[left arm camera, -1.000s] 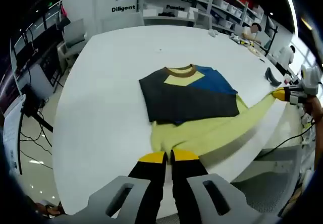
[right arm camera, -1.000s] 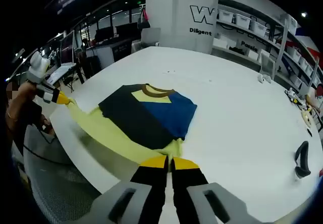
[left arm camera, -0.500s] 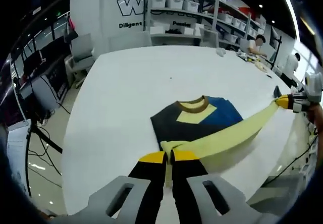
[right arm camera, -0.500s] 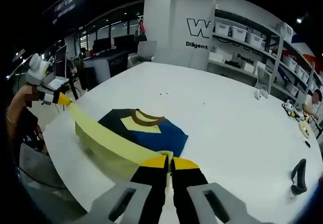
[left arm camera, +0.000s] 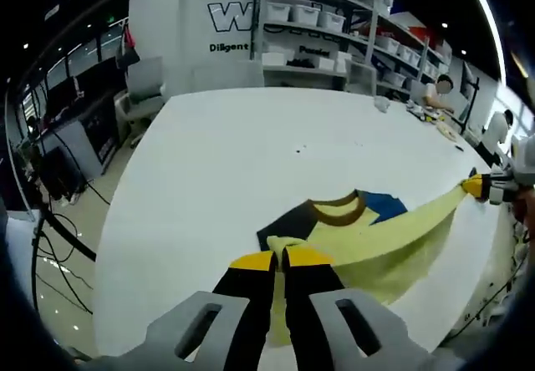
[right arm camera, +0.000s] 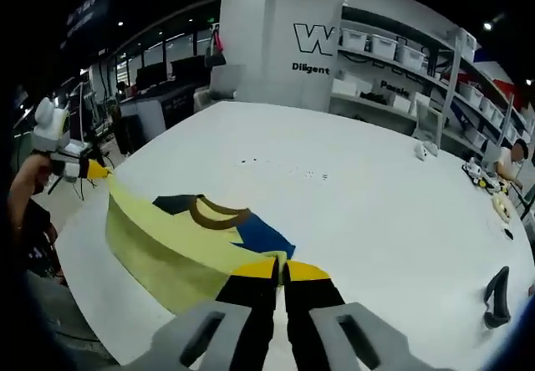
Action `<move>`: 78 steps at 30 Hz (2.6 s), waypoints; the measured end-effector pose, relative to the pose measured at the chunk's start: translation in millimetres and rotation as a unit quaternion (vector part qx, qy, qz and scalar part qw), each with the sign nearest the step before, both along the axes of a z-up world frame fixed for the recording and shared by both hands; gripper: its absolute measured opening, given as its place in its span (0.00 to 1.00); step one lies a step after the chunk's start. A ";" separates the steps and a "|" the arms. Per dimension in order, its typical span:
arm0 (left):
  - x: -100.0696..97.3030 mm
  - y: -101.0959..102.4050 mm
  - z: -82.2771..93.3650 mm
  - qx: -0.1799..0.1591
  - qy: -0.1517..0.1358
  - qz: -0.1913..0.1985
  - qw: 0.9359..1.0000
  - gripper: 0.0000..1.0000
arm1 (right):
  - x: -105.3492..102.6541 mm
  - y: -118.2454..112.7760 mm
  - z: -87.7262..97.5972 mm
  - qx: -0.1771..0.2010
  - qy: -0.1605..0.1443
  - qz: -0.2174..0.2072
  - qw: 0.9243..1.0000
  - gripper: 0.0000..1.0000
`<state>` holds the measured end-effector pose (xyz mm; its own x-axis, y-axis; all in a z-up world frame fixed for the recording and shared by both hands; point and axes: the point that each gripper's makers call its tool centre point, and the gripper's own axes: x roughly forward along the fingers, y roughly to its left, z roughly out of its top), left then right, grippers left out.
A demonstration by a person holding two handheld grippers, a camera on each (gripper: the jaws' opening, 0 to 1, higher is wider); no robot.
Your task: Fold the garment on the visible template until the final outline fits inside the template.
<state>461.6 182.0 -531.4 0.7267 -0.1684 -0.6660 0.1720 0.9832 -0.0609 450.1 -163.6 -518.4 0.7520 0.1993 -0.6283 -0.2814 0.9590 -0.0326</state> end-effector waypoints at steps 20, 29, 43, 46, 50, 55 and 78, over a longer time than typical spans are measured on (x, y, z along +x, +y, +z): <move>73.7 4.3 -81.9 -0.015 0.041 0.042 0.998 0.10 | 74.0 -4.1 -86.5 -0.019 0.083 -0.021 0.996 0.00; 81.4 4.5 -104.0 -0.049 0.048 0.048 0.996 0.11 | 85.5 -8.0 -108.4 -0.016 0.079 -0.023 0.996 0.00; 67.6 10.2 -100.0 0.060 -0.071 -0.127 0.988 0.36 | 68.8 -5.3 -115.2 -0.081 0.026 0.095 0.992 0.30; 63.9 6.9 -105.7 0.050 -0.076 -0.138 0.986 0.43 | 65.7 1.8 -122.5 -0.075 0.026 0.124 0.989 0.32; 71.5 1.9 -117.3 0.082 -0.083 -0.190 0.975 0.50 | 74.4 -1.9 -128.6 -0.129 0.005 0.168 0.977 0.33; 84.6 -3.3 -124.9 0.127 -0.095 -0.227 0.961 0.43 | 75.7 6.5 -140.2 -0.175 -0.009 0.231 0.957 0.29; 101.0 12.8 -97.2 -0.025 -0.053 -0.076 0.995 0.10 | 109.9 15.4 -104.7 -0.012 0.010 0.102 0.995 0.00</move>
